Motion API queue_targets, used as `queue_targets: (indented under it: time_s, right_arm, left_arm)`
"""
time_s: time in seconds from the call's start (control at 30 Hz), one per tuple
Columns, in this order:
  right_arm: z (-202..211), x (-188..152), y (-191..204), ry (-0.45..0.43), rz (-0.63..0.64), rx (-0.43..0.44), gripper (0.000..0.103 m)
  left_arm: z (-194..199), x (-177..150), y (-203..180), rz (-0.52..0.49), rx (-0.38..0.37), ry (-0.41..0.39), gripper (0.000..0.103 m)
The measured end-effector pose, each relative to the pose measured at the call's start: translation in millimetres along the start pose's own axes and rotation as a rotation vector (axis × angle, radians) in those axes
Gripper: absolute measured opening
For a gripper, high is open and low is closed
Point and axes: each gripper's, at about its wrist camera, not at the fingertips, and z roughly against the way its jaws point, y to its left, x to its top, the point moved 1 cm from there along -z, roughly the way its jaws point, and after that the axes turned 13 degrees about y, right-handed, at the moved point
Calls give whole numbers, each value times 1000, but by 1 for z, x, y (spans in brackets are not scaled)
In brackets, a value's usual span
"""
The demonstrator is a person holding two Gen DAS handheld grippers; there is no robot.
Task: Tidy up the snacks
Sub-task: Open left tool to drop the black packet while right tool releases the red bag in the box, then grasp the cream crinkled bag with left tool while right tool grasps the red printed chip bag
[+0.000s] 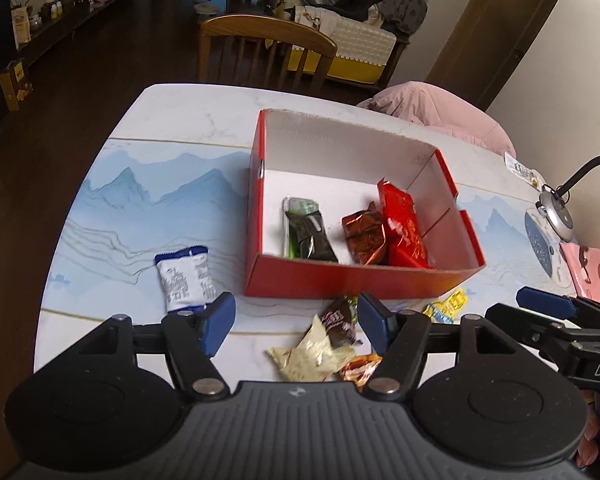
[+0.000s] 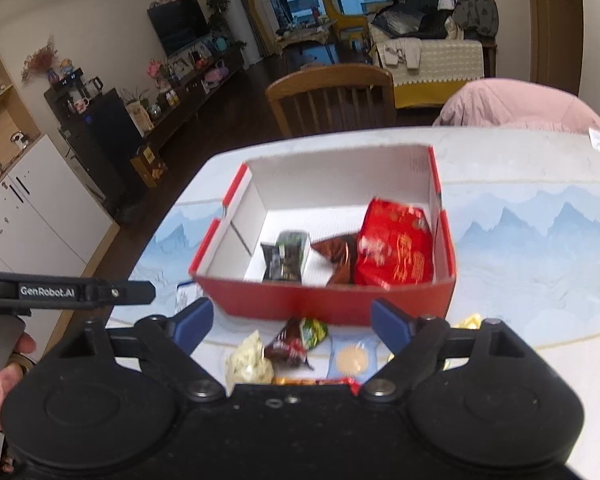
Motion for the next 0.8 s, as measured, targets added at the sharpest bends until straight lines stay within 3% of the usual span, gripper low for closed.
queue_targets:
  time_s: [0.13,0.2,0.33,0.57,0.8]
  right_arm:
    - [-11,-15,2,30,-7,-7,101]
    - [-19,-22,3,60,-9,-24,102]
    - [-37,-39,7,117,11,-53,102]
    - [-74,-65,10,194,75,-134,102]
    - [-101,-74,8,253,79,-162,102]
  left_arm:
    - [-4,-14,3,13,30,-5,76]
    - [-7,-19,4,12,53,-14,81]
    - [-21,-26,4,-13,46,13,81]
    - [-59,-33,0,-157,35,118,81]
    - [-92,-37,-17,-386,64,185,81]
